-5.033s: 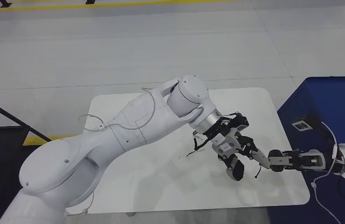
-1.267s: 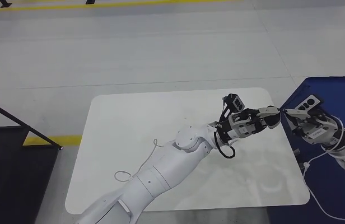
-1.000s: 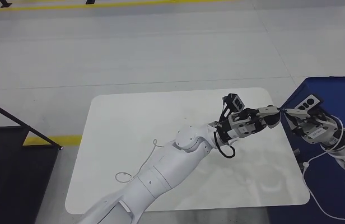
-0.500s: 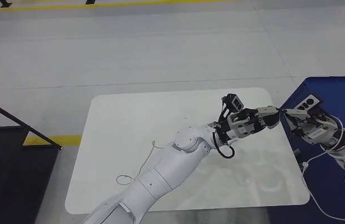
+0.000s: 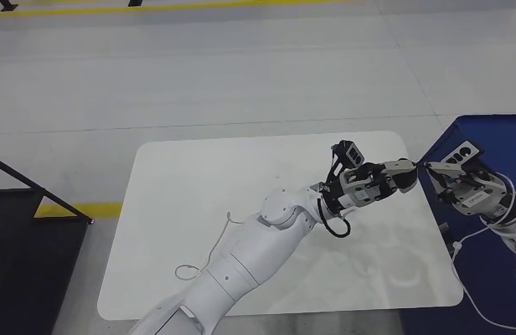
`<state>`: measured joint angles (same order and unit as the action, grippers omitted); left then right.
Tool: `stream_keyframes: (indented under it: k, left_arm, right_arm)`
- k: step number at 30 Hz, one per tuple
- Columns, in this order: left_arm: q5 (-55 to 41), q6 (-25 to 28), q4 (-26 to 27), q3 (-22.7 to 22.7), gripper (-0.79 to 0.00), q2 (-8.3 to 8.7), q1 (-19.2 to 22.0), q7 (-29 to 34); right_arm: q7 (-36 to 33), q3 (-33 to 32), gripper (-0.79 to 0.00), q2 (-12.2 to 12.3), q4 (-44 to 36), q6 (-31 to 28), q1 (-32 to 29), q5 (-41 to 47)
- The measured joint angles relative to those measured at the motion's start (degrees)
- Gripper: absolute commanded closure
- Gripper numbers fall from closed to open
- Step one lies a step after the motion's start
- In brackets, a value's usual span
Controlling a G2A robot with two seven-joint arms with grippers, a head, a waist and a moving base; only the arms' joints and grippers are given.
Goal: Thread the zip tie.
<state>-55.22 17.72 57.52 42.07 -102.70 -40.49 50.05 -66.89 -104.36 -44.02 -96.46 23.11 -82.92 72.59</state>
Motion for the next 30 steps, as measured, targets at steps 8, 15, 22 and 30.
stream_keyframes:
  k: [8, 15, 22, 30]
  left_arm:
    - [0.76, -0.33, -0.37, 0.88, -0.108, -0.50, -0.32, 0.24]
    - [1.28, -0.56, -0.76, 1.57, 0.000, -0.93, -0.44, 0.64]
    - [1.89, -0.79, -1.03, 2.20, 0.000, -1.33, -0.40, 1.05]
    - [2.60, -0.88, -1.53, 2.82, 0.000, -1.80, -0.39, 1.39]
  right_arm:
    - [-0.25, 0.02, 0.000, -0.24, 0.33, 0.39, 0.34, -0.27]
    - [-0.53, -0.15, 0.000, -0.41, 0.87, 0.67, 0.83, -0.29]
    - [-0.72, -0.26, 0.000, -0.56, 1.11, 0.96, 1.15, -0.68]
    - [-0.94, -0.46, 0.000, -0.73, 1.06, 1.21, 1.24, -1.15]
